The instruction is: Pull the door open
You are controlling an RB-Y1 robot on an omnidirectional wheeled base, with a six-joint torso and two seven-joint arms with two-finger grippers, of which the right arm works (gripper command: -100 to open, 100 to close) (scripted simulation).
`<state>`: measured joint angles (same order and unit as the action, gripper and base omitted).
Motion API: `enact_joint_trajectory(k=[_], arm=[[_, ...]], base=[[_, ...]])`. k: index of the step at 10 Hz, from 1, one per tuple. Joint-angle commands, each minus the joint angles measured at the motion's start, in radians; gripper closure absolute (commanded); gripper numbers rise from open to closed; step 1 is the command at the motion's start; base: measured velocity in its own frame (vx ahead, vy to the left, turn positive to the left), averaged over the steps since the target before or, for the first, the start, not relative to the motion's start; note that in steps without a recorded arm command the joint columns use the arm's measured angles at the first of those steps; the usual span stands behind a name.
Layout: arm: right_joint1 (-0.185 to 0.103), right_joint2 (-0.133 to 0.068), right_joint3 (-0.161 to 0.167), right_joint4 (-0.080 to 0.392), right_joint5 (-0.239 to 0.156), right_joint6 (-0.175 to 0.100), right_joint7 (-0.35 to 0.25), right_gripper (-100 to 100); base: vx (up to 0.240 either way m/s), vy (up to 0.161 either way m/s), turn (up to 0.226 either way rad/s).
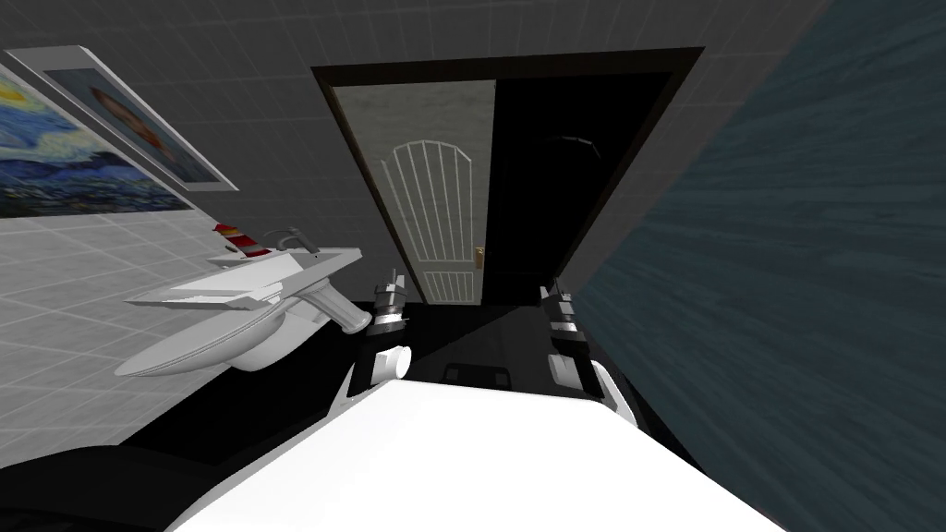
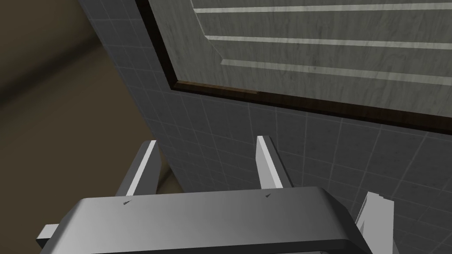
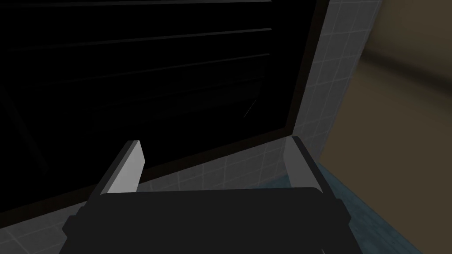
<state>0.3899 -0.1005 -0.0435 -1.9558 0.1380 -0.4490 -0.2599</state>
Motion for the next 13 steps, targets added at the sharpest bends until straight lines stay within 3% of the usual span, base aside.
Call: enact_joint_trajectory(k=[1, 3, 6, 13], arm=[[-0.013, 0.0, -0.005, 0.034, 0.012, 0.004, -0.009, -100], [-0.033, -0.003, -0.017, 0.093, 0.036, 0.021, -0.031, -100], [-0.048, -0.004, -0.025, 0.136, 0.054, 0.034, -0.048, -100], [-0.1, -0.003, -0.054, 0.286, 0.116, 0.077, -0.105, -100]], base=[[0.108, 0.075, 0.029], [0.165, 0.08, 0.063], [0.134, 0.042, 0.034], [0.156, 0.063, 0.05]])
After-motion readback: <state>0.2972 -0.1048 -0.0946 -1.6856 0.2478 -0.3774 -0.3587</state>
